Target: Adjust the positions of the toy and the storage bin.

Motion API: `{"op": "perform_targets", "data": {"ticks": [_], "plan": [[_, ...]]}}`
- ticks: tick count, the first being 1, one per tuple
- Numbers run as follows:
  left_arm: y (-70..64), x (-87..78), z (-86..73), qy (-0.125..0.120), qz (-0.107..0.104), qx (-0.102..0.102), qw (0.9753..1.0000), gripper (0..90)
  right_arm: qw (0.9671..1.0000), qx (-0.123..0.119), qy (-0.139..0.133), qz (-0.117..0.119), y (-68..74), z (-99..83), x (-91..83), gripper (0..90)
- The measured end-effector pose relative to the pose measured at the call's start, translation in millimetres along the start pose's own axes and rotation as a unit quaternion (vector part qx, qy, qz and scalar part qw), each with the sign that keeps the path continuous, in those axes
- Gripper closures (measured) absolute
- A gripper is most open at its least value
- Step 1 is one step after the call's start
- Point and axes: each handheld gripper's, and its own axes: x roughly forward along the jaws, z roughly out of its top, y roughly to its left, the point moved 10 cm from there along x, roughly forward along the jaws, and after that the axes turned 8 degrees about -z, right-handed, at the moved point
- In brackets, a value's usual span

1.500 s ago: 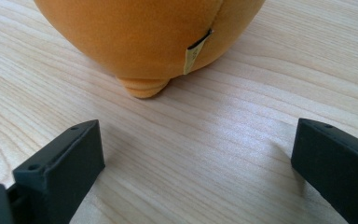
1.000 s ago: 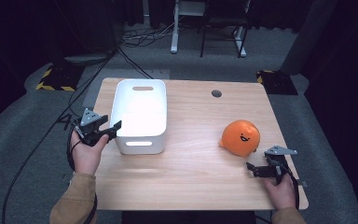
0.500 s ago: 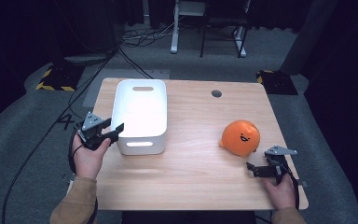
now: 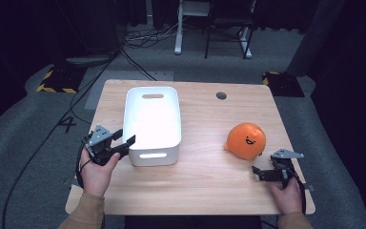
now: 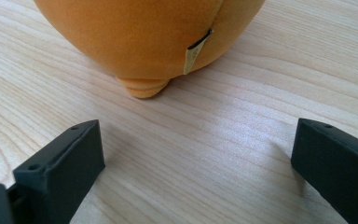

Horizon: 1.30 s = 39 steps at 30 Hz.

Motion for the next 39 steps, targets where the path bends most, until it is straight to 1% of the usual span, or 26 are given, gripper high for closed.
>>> {"op": "perform_targets", "data": {"ticks": [1,3,4,5,6,7,9,13,15,16,18,19,20,21,22,23,24,28,32,33,34,35,36,37,39], "plan": [[-7.6,2.2,-1.1,-0.009,-0.008,-0.002,0.9999,44.4,1.0,0.0,0.0,0.0,0.0,0.0,0.0,2.3],[-14.2,3.1,-2.5,-0.011,-0.01,-0.001,0.9999,43.8,1.0,0.0,0.0,0.0,0.0,0.1,0.0,2.3],[-18.5,3.5,-3.3,-0.01,-0.014,0.001,0.9998,43.8,1.0,0.0,0.0,0.0,0.0,0.0,0.0,2.3],[-26.7,4.6,-4.4,-0.006,-0.018,0.008,0.9998,43.5,1.0,0.0,0.0,0.0,0.0,0.0,0.0,2.3],[-26.7,4.6,-4.4,-0.006,-0.018,0.008,0.9998,43.4,1.0,0.0,0.0,0.0,0.0,0.0,0.0,2.3],[-31.2,5.1,-5.3,-0.001,-0.021,0.012,0.9997,43.4,1.0,0.0,0.0,0.0,0.1,0.0,0.0,2.3],[-37.3,5.9,-6.4,0.002,-0.026,0.013,0.9996,43.4,1.0,0.0,0.0,0.0,0.0,0.0,0.0,2.4],[-50.8,8.6,-8.7,-0.004,-0.036,0.014,0.9992,42.1,1.0,0.0,0.0,0.0,0.1,0.0,-0.1,2.4],[-57.6,8.7,-10.0,-0.001,-0.037,0.016,0.9992,40.7,1.0,-0.001,0.0,0.0,0.1,0.1,-0.1,2.5],[-63.4,8.3,-11.4,0.009,-0.033,0.022,0.9992,40.5,1.0,-0.001,0.0,0.0,0.0,0.0,-0.1,2.5],[-69.2,9.0,-12.2,0.014,-0.035,0.028,0.9989,39.7,1.0,-0.001,0.0,0.0,0.0,0.0,-0.1,2.5],[-69.2,9.0,-12.2,0.014,-0.035,0.028,0.9989,39.1,1.0,-0.001,0.0,0.0,0.0,0.0,-0.1,2.5],[-74.6,10.5,-12.7,0.012,-0.04,0.029,0.9987,38.7,1.0,-0.001,0.0,0.0,0.0,0.0,-0.1,2.5],[-77.1,10.4,-13.3,0.014,-0.042,0.031,0.9986,38.7,1.0,-0.001,0.0,0.0,0.0,0.0,-0.1,2.5],[-77.1,10.4,-13.3,0.014,-0.042,0.031,0.9986,38.7,1.0,-0.001,-0.001,0.0,0.0,0.1,-0.1,2.5],[-79.9,10.8,-13.7,0.015,-0.045,0.032,0.9983,38.7,1.0,-0.001,-0.001,0.0,0.0,0.1,-0.1,2.5],[-85.8,12.1,-14.4,0.013,-0.051,0.032,0.9981,38.7,1.0,0.0,-0.001,0.0,0.1,0.2,0.1,2.5],[-97.7,13.1,-17.3,0.011,-0.065,0.034,0.9973,37.9,1.0,-0.001,-0.001,0.0,0.0,0.1,0.0,2.6],[-109.1,13.5,-19.5,0.015,-0.066,0.038,0.997,36.0,1.0,0.0,-0.001,0.0,0.0,0.1,0.0,2.6],[-109.1,13.5,-19.5,0.015,-0.066,0.038,0.997,35.0,1.0,0.0,-0.001,0.001,0.2,0.2,0.0,2.6],[-112.1,14.1,-20.1,0.015,-0.066,0.038,0.997,35.0,1.0,0.0,-0.001,0.001,0.2,0.2,0.0,2.6],[-118.3,15.5,-21.0,0.016,-0.067,0.039,0.9968,32.9,1.0,0.0,-0.001,0.001,0.1,0.2,0.0,2.6],[-118.3,15.5,-21.0,0.016,-0.067,0.039,0.9968,32.3,1.0,0.0,-0.001,0.001,0.1,0.2,0.0,2.6],[-120.9,15.7,-21.5,0.02,-0.068,0.044,0.9965,31.8,1.0,0.0,-0.001,0.001,0.1,0.1,-0.1,2.6],[-126.0,16.3,-22.1,0.023,-0.068,0.046,0.9963,31.6,1.0,0.0,-0.001,0.001,0.1,0.1,-0.1,2.6]]}}
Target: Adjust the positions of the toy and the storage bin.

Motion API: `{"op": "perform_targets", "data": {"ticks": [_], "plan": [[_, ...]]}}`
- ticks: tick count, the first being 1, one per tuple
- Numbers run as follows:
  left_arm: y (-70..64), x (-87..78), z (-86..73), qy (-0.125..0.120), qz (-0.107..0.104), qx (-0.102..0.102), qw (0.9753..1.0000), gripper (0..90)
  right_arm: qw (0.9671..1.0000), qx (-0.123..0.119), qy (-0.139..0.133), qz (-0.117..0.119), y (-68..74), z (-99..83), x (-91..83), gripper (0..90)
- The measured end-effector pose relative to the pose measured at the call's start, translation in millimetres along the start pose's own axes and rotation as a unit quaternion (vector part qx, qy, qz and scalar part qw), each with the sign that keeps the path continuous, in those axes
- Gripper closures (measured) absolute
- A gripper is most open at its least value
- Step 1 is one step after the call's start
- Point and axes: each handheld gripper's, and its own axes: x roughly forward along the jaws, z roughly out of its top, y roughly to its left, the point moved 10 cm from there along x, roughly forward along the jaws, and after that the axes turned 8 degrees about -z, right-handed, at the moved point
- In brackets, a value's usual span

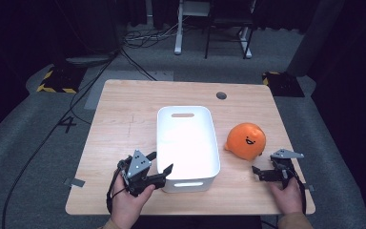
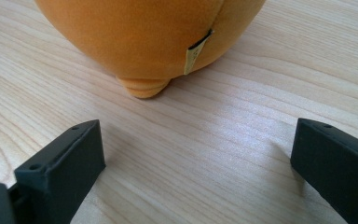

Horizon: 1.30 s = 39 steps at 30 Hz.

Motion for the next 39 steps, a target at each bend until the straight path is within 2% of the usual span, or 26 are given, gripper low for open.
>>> {"op": "perform_targets", "data": {"ticks": [1,4,11,17,22,24,29,32,33,34,36,37,38,39], "plan": [[-3.1,1.4,0.0,0.0,-0.005,0.005,1.0,31.6,1.0,0.0,0.0,0.0,0.0,0.0,0.0,2.6],[-8.6,3.0,-0.4,0.0,-0.014,0.004,0.9999,31.7,1.0,0.002,0.0,0.0,0.2,0.2,0.0,2.6],[-20.2,5.3,-1.7,0.012,-0.017,0.011,0.9997,31.1,1.0,0.0,-0.001,0.0,0.0,0.1,0.1,2.6],[-21.2,6.3,-1.3,0.012,-0.023,0.015,0.9996,30.9,1.0,0.0,0.0,0.0,0.0,0.0,0.0,2.6],[-17.3,2.1,4.4,0.023,-0.01,0.044,0.9987,29.9,1.0,0.001,0.0,0.0,0.2,0.2,0.0,2.6],[-15.5,-1.3,10.9,0.018,-0.014,0.045,0.9987,27.8,1.0,0.0,-0.001,0.0,0.0,0.1,0.1,2.6],[-3.3,-11.8,26.5,0.005,-0.01,0.048,0.9988,26.8,1.0,0.0,-0.001,0.0,0.0,0.1,0.1,2.6],[4.1,-14.5,28.5,0.005,-0.007,0.05,0.9987,25.4,1.0,-0.001,0.0,0.0,0.0,0.0,0.0,2.6],[13.9,-16.9,28.5,0.007,-0.002,0.049,0.9988,24.9,1.0,0.0,-0.001,0.0,0.0,0.2,0.2,2.6],[13.9,-16.9,28.5,0.007,-0.002,0.049,0.9988,23.7,1.0,-0.001,0.0,0.0,-0.1,0.0,0.0,2.6],[32.1,-19.6,25.9,0.009,0.01,0.039,0.9992,21.3,1.0,0.0,-0.001,0.0,0.0,0.1,0.0,2.6],[32.1,-19.6,25.9,0.009,0.01,0.039,0.9992,21.2,1.0,0.0,-0.001,0.0,0.0,0.2,0.1,2.6],[46.1,-21.7,22.7,0.015,0.024,0.035,0.999,20.8,1.0,0.0,-0.001,-0.001,0.0,0.1,0.1,2.6],[46.1,-21.7,22.7,0.015,0.024,0.035,0.999,20.2,1.0,0.0,-0.001,-0.001,0.0,0.1,0.1,2.6]]}}
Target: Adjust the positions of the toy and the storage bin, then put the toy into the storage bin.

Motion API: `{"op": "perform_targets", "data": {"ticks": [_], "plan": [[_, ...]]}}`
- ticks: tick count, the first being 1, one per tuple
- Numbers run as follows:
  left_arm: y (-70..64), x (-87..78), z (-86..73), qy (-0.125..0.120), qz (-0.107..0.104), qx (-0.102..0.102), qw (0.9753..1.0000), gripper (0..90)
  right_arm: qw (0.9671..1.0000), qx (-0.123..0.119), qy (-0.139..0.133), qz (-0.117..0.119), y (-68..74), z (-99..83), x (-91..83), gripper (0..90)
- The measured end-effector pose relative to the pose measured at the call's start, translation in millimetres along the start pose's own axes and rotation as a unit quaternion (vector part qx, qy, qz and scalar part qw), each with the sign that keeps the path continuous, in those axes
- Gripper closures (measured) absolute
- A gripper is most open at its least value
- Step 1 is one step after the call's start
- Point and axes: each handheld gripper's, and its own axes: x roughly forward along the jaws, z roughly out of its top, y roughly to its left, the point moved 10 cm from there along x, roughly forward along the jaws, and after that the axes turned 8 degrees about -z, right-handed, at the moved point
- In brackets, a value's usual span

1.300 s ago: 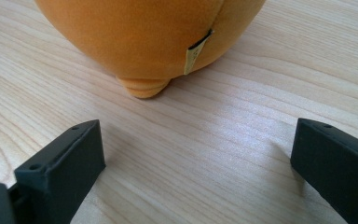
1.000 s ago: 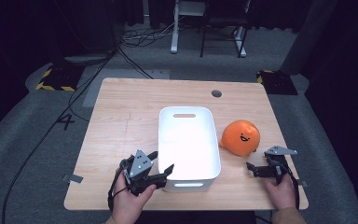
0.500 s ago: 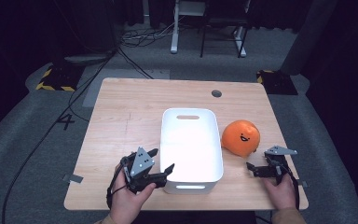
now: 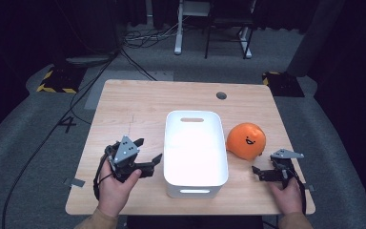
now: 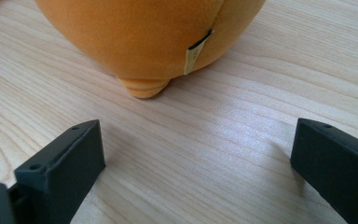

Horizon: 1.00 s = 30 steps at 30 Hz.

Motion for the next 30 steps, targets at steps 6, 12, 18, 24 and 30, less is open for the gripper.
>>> {"op": "perform_targets", "data": {"ticks": [6,12,18,24,30], "plan": [[34.2,-2.8,-10.4,0.01,0.031,-0.01,0.9994,20.0,1.0,0.0,0.0,0.0,0.1,0.0,-0.1,2.6],[67.0,0.2,-24.1,0.026,0.053,-0.018,0.9981,17.8,1.0,0.002,-0.001,0.0,0.2,0.1,0.0,3.0],[89.9,7.4,-46.9,0.061,0.064,-0.041,0.9952,18.0,1.0,0.002,-0.001,-0.001,-0.1,0.2,-0.2,3.3],[106.7,15.3,-69.8,0.09,0.072,-0.06,0.9915,18.2,1.0,0.003,-0.001,-0.001,0.1,0.3,-0.1,3.3],[120.6,21.9,-95.1,0.123,0.074,-0.074,0.9869,18.4,1.0,0.001,-0.002,0.001,0.4,0.3,-0.6,4.3]]}}
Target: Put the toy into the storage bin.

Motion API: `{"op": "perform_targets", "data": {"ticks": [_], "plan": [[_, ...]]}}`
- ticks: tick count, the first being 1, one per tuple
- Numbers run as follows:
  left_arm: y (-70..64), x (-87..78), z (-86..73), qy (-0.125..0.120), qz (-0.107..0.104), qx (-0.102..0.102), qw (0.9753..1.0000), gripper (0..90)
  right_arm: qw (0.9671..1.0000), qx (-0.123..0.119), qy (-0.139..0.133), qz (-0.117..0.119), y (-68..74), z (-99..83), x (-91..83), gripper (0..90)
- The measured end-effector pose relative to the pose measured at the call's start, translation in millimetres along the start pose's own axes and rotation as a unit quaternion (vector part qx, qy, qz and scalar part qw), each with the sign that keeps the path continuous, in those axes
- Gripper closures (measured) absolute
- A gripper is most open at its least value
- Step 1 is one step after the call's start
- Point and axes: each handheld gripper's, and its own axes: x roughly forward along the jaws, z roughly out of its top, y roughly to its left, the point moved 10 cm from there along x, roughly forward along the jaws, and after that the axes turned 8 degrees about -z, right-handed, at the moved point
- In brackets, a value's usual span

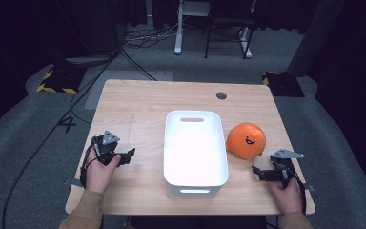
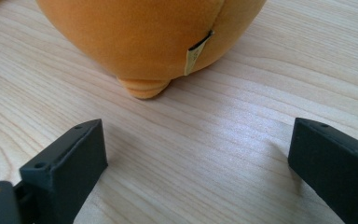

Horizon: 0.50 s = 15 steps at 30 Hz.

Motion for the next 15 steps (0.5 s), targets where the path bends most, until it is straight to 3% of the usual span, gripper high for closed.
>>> {"op": "perform_targets", "data": {"ticks": [5,8,11,12,15], "plan": [[7.7,7.5,-12.6,0.019,-0.006,-0.01,0.9998,18.3,1.0,-0.001,-0.002,0.003,1.3,0.0,-1.0,6.7],[11.9,10.9,-18.2,0.035,0.002,-0.011,0.9993,16.1,1.0,-0.005,-0.006,0.005,1.6,0.2,-1.8,8.8],[15.1,16.7,-25.9,0.063,0.013,0.008,0.9979,15.9,0.9999,-0.003,-0.013,0.006,0.8,-0.4,-4.7,16.3],[14.0,20.9,-27.6,0.058,0.005,0.001,0.9983,15.3,0.9999,-0.002,-0.015,0.006,0.4,-0.3,-5.0,17.1],[13.7,21.6,-27.7,0.054,-0.004,0.006,0.9985,15.0,0.9999,0.0,-0.016,0.002,-0.3,-1.1,-6.4,20.0]]}}
